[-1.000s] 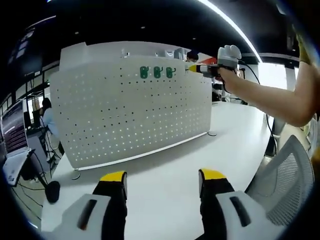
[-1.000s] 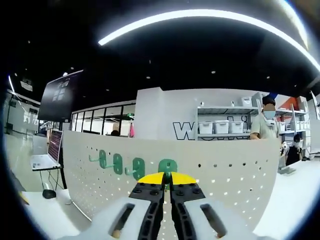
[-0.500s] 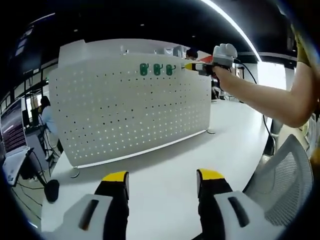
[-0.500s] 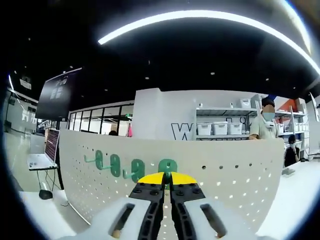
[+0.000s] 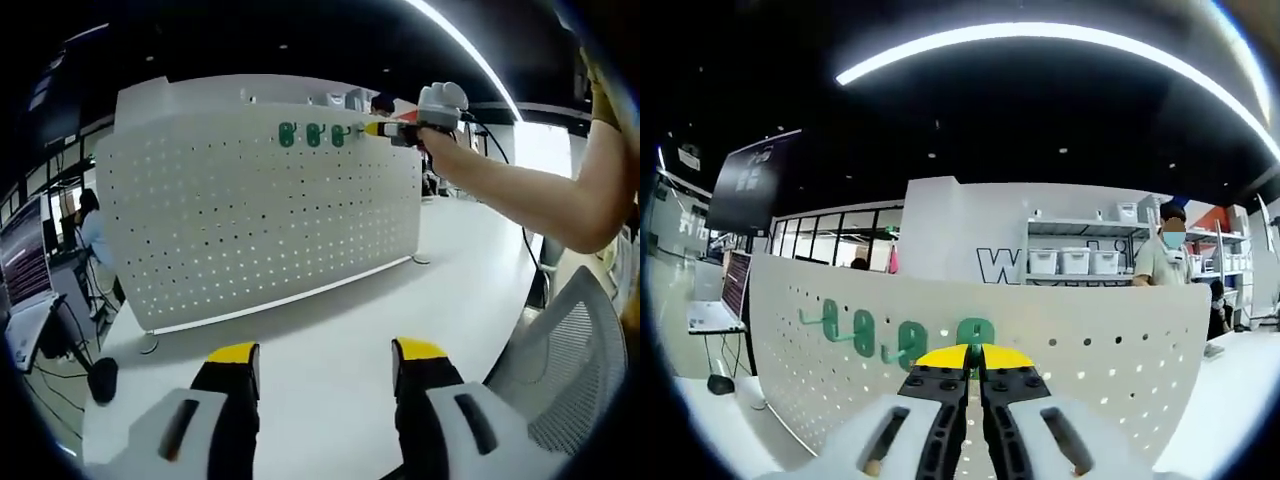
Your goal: Insert the hook assembly into the mounting plate slot until the hook locks in place.
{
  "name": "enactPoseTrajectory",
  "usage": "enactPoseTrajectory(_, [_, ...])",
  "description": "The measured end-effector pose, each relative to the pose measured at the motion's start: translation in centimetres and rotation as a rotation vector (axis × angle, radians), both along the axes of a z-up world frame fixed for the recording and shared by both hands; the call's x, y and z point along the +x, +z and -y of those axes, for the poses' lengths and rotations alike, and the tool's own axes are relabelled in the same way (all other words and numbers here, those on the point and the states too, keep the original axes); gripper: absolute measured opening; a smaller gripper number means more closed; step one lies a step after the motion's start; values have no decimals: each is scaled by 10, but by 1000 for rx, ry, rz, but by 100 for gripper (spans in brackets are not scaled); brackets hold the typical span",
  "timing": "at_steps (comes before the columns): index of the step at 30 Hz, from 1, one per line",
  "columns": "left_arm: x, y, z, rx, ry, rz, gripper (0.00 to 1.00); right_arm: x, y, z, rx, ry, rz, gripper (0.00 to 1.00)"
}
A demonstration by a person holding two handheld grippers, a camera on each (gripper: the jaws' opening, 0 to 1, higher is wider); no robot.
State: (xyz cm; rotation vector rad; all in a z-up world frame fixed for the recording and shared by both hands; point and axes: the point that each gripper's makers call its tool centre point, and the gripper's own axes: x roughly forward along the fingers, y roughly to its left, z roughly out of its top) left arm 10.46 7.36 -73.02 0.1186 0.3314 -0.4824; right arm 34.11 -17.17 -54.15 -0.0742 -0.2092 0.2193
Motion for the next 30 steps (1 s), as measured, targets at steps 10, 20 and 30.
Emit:
enactPoseTrajectory(10, [0, -2, -1, 2, 0, -7, 54, 4, -4, 2, 0, -25, 14, 0])
enactPoseTrajectory(20, [2, -3, -5, 10, -1, -11, 53, 7, -8, 2, -4, -36, 3, 0])
enactPoseTrajectory(30, [-1, -2, -3, 12, -6, -19, 52, 8, -8, 2, -23, -65, 0, 1])
